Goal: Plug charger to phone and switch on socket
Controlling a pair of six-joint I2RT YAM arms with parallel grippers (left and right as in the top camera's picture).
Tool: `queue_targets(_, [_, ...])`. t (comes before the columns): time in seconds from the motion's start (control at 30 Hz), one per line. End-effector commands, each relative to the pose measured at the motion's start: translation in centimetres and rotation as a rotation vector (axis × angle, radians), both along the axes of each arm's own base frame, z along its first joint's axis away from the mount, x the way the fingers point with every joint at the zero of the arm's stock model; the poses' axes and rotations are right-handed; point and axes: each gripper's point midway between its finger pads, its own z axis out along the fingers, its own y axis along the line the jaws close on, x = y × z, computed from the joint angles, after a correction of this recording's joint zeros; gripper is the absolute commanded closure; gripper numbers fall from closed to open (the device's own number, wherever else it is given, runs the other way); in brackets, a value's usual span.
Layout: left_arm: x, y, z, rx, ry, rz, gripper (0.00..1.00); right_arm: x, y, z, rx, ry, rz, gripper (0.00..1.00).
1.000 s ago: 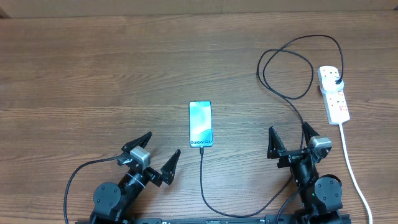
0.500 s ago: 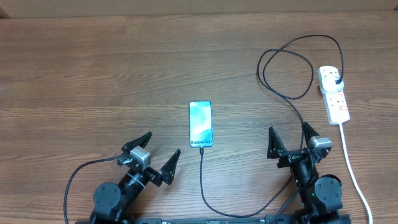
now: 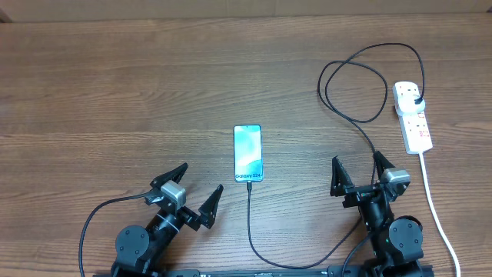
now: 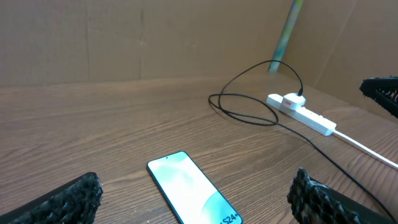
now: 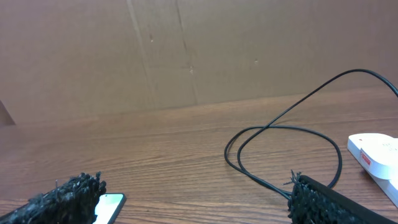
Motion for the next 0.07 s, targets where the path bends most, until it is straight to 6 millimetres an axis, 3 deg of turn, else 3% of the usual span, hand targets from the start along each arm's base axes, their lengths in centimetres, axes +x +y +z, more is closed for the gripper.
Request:
queue_targets(0.0, [0.10, 0.25, 0.04, 0.018, -0.019, 0.012, 0.00, -0.03, 0.18, -0.22, -0.004, -0.003, 0.009, 0.00])
queue_targets(0.03, [0.10, 0.25, 0.04, 0.018, -0.019, 0.012, 0.00, -0.03, 0.17, -0.22, -0.004, -0.003, 0.009, 0.00])
